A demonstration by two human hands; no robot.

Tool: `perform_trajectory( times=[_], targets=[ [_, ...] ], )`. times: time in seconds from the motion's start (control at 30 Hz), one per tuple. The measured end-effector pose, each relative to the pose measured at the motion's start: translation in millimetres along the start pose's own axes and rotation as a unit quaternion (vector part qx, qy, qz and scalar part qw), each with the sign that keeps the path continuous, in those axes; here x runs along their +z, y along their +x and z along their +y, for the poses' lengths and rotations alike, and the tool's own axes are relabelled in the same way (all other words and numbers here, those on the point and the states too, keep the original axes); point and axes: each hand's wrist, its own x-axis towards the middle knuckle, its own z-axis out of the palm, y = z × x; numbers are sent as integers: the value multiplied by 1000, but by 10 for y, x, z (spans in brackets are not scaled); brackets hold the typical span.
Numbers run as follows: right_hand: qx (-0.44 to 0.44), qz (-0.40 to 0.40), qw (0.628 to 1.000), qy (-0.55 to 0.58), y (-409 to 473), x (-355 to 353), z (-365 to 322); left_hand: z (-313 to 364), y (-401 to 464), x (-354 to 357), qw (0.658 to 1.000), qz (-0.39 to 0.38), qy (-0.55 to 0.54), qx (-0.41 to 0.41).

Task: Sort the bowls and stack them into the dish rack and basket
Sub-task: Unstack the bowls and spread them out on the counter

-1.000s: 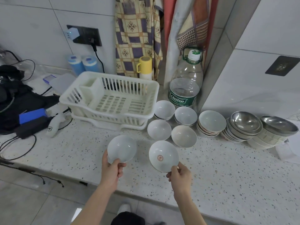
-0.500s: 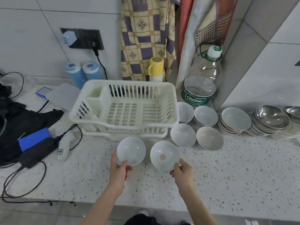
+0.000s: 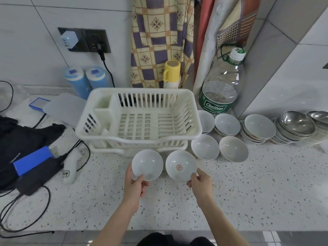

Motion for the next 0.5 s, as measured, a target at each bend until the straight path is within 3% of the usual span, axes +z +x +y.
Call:
perform_trajectory(
  times=[0.5],
  targets=[
    [10, 7, 1000, -4, 29, 60, -19, 15, 53, 17, 1000, 7, 30, -5]
  ],
)
